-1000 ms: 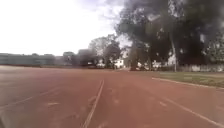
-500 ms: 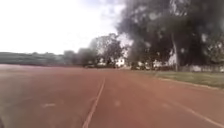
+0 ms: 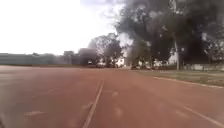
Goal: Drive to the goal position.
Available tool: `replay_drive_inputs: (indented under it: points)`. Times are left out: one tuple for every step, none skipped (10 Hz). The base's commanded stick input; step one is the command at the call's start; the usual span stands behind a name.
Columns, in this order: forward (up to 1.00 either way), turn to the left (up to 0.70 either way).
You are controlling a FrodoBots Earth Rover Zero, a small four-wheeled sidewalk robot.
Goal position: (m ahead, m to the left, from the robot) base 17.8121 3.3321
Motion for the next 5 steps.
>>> replay_drive_inputs:
  points:
    - [0.7, 0.0]
    - [0.7, 0.0]
    - [0.7, 0.0]
    - [0.7, 0.0]
    - [0.7, 0.0]
